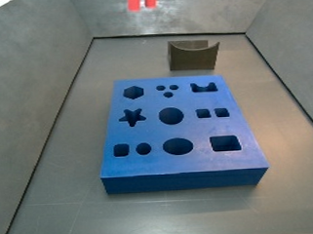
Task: Pick up the 3 prong object. Move to above the board. Insert the 3 prong object.
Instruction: Insert the 3 prong object.
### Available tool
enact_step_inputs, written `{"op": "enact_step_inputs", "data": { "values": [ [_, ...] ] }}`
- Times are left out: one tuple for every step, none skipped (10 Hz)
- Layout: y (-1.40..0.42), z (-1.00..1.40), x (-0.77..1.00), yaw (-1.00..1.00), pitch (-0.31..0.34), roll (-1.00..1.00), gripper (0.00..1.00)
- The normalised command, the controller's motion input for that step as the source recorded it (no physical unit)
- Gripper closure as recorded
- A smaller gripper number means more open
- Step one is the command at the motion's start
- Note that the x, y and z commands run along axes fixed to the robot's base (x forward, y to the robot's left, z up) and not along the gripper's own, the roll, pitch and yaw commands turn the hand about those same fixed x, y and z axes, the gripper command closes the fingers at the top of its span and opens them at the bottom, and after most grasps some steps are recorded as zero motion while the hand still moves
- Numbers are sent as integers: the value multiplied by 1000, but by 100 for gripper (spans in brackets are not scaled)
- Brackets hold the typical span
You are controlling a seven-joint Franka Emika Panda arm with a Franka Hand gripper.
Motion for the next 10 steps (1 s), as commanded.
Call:
{"op": "enact_step_inputs", "data": {
  "values": [
    [129,-549,211,66,-106,-86,100],
    [137,-537,297,0,-60,-60,100],
    [134,-546,300,0,0,0,100],
    [69,-46,17,0,0,-6,100],
    [0,-66,0,0,-109,-23,100],
    [37,-286,74,-489,0,3,100],
    [131,-417,140,-660,0,89,100],
    [123,-466,263,-674,0,109,100],
    [123,-480,200,-740,0,60,100],
    [111,-477,149,-854,-11,0,100]
  ]
}}
